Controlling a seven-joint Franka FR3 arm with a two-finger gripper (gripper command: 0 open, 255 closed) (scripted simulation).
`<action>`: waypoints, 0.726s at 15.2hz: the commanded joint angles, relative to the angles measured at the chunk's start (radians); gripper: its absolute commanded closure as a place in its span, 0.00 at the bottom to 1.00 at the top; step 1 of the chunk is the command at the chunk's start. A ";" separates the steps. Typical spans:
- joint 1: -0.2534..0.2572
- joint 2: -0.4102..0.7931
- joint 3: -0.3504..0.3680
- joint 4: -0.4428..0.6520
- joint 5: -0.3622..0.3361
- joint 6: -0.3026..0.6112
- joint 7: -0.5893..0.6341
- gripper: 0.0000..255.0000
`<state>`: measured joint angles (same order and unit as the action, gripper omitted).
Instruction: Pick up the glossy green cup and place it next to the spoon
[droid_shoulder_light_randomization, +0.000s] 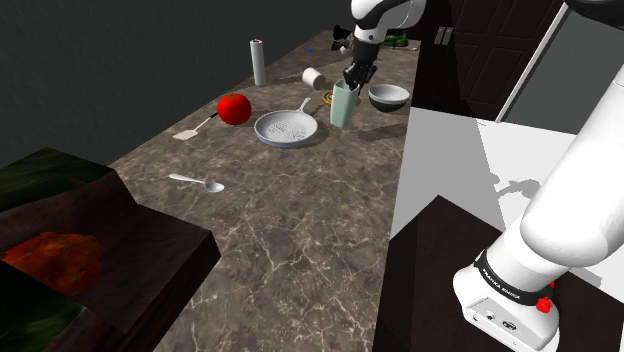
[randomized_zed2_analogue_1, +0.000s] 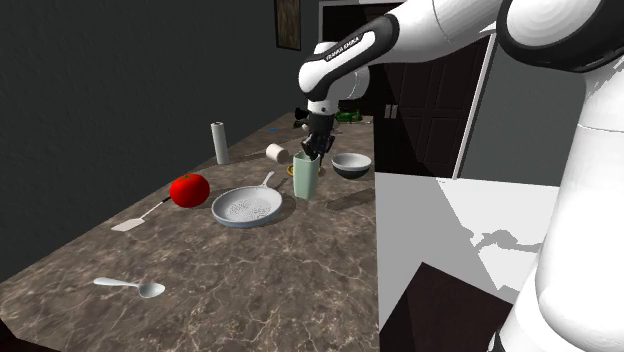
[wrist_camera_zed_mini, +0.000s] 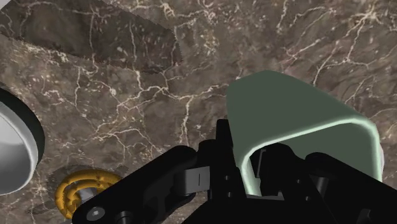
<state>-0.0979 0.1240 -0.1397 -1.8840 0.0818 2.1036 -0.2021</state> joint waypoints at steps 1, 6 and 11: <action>0.000 -0.011 0.000 0.015 -0.003 -0.025 0.003 1.00; 0.000 -0.025 -0.001 0.065 -0.007 -0.089 0.008 1.00; 0.000 -0.033 -0.002 0.121 -0.011 -0.154 0.013 1.00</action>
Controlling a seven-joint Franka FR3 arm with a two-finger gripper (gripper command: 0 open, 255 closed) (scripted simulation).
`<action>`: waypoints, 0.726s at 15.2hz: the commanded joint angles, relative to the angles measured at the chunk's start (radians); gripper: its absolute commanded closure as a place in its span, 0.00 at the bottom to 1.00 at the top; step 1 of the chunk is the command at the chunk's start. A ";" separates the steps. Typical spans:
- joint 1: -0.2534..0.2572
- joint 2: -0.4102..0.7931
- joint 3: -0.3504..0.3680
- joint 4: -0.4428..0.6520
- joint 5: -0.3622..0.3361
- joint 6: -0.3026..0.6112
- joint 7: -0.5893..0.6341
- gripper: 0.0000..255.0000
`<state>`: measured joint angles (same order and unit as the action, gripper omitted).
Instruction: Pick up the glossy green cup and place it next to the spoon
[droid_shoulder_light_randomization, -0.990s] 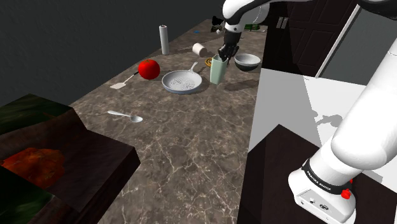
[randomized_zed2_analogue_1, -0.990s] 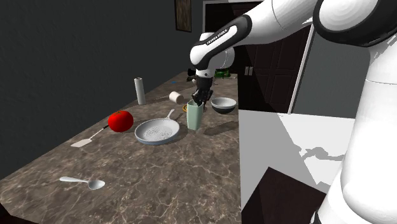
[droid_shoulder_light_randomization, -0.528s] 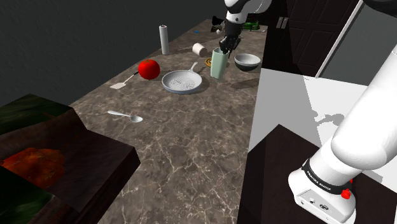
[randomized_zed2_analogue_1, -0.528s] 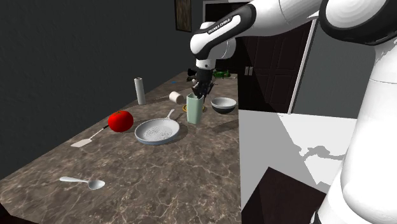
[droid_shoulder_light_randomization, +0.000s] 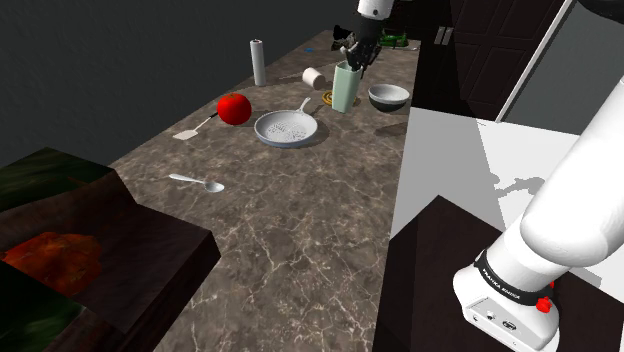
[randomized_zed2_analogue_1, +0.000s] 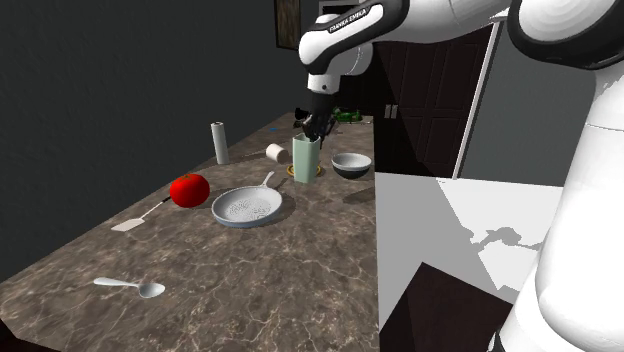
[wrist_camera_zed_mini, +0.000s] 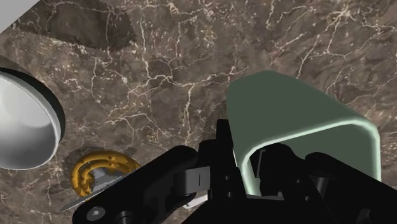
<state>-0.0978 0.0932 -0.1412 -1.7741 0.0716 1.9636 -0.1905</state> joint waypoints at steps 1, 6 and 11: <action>0.000 -0.004 0.000 0.024 -0.001 -0.027 0.002 1.00; -0.001 -0.006 -0.001 0.088 -0.003 -0.094 0.006 1.00; -0.002 -0.002 -0.001 0.160 -0.003 -0.162 0.009 1.00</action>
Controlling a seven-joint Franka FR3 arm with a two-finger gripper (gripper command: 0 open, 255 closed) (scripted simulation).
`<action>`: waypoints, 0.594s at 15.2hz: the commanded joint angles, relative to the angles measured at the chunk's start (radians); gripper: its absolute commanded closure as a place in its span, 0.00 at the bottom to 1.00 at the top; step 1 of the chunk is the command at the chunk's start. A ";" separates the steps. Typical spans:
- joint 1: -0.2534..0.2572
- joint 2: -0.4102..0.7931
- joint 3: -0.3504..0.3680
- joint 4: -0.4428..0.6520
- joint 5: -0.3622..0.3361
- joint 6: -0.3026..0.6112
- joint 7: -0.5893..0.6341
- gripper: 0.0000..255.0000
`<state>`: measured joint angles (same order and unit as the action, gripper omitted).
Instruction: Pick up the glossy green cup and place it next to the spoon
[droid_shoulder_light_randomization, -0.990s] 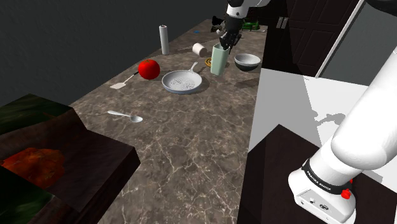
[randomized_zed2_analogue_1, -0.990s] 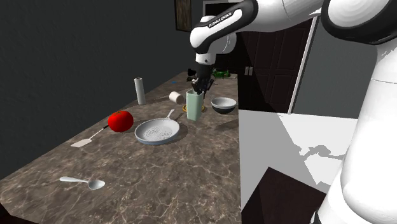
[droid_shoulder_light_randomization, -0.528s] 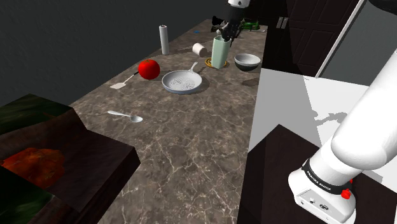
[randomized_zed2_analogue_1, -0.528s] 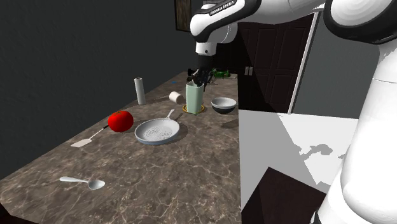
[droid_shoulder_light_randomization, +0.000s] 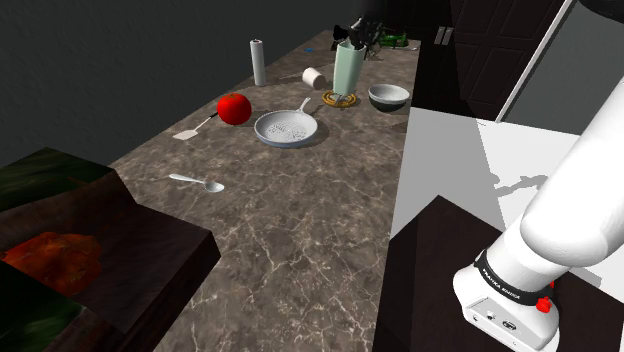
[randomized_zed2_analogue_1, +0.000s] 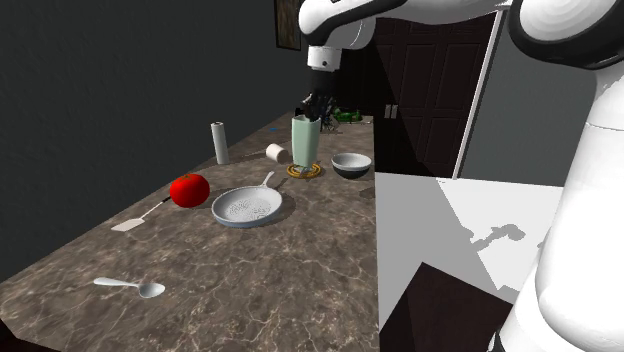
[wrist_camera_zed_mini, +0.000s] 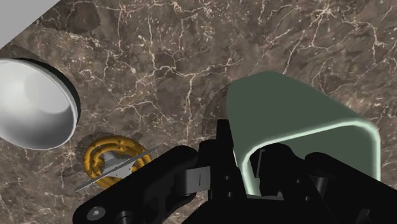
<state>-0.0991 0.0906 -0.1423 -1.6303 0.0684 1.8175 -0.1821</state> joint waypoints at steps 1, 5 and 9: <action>-0.001 0.002 0.000 0.032 0.000 -0.030 0.001 1.00; 0.012 0.001 0.009 0.068 -0.004 -0.065 0.026 1.00; 0.064 -0.013 0.051 0.049 -0.018 -0.056 0.120 1.00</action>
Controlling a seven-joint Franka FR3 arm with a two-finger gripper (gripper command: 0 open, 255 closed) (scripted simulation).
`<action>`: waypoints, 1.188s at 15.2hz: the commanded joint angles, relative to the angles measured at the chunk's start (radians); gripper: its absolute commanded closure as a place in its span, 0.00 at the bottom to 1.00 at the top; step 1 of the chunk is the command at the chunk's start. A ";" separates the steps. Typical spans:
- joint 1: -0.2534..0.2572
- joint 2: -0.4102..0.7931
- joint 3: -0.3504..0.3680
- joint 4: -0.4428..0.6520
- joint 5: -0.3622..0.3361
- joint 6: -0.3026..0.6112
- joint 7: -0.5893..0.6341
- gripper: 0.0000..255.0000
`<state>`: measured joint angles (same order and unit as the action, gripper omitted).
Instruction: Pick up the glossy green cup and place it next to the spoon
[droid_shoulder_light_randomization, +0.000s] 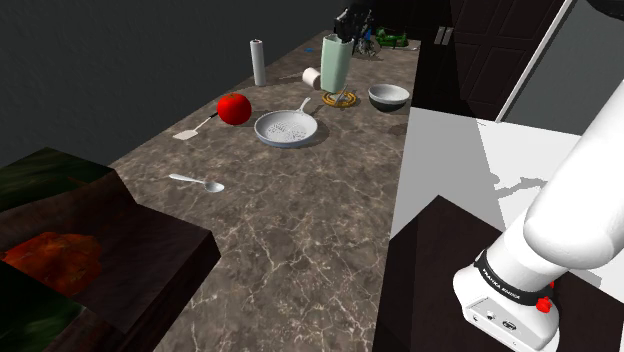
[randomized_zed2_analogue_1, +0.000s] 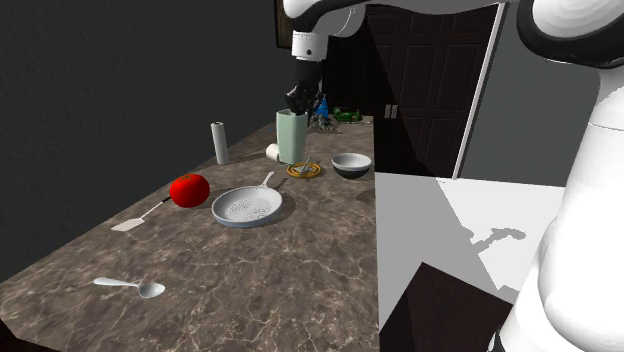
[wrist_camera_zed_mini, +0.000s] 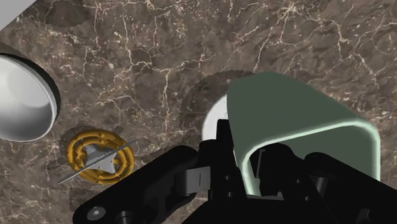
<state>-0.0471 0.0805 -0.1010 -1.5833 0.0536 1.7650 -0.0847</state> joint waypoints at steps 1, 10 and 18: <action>0.024 -0.004 0.020 0.001 -0.007 -0.002 0.046 1.00; 0.137 0.032 0.112 0.048 -0.037 -0.007 0.255 1.00; 0.244 0.136 0.183 0.187 -0.073 -0.042 0.434 1.00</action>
<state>0.1806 0.2042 0.0725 -1.4117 -0.0137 1.7262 0.3223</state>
